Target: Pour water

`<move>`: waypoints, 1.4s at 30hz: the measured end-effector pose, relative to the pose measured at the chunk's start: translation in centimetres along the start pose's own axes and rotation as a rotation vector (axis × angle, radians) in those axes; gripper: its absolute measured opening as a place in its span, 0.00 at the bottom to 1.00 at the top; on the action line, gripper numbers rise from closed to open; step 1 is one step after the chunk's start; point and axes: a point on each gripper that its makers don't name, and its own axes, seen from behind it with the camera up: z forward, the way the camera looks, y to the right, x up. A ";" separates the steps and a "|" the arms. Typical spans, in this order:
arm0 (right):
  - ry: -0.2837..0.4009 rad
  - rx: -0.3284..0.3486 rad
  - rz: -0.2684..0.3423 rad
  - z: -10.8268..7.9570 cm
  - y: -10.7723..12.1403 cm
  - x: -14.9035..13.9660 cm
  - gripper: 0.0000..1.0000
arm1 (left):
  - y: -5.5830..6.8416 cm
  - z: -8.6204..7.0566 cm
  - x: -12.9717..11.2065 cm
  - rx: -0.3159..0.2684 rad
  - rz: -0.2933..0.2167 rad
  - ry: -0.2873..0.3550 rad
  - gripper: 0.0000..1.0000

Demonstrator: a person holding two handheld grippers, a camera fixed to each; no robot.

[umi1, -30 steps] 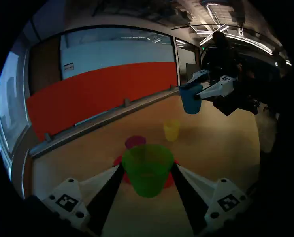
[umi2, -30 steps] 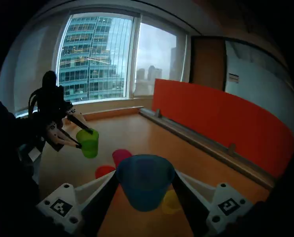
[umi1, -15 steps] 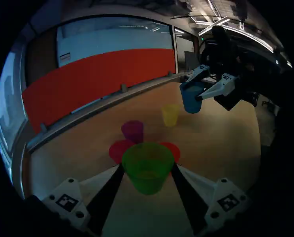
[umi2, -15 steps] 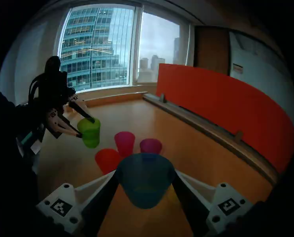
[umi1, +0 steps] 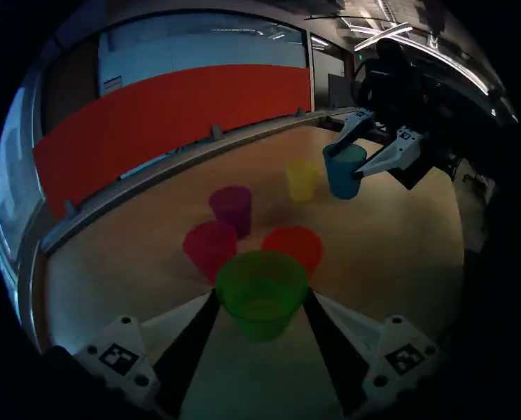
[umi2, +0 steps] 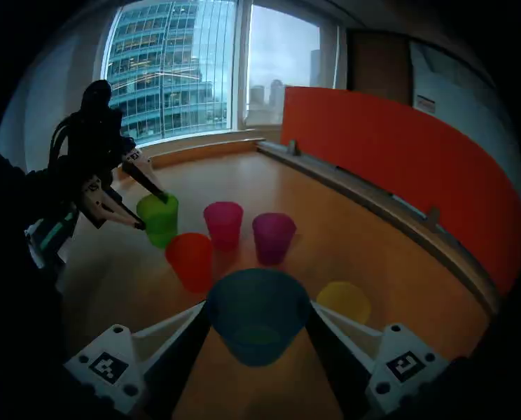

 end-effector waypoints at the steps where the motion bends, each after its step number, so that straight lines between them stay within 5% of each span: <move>1: -0.005 0.001 0.001 0.1 0.0 -0.2 0.93 | 0.0 0.2 -0.1 0.000 0.000 -0.003 0.86; 15: -0.069 0.007 0.011 1.3 -0.1 -3.2 0.93 | -0.1 1.9 -1.4 -0.013 -0.013 -0.024 0.86; 42: -0.121 -0.005 0.000 3.1 -0.5 -6.7 0.93 | 0.2 2.4 -3.4 -0.024 -0.051 -0.032 0.86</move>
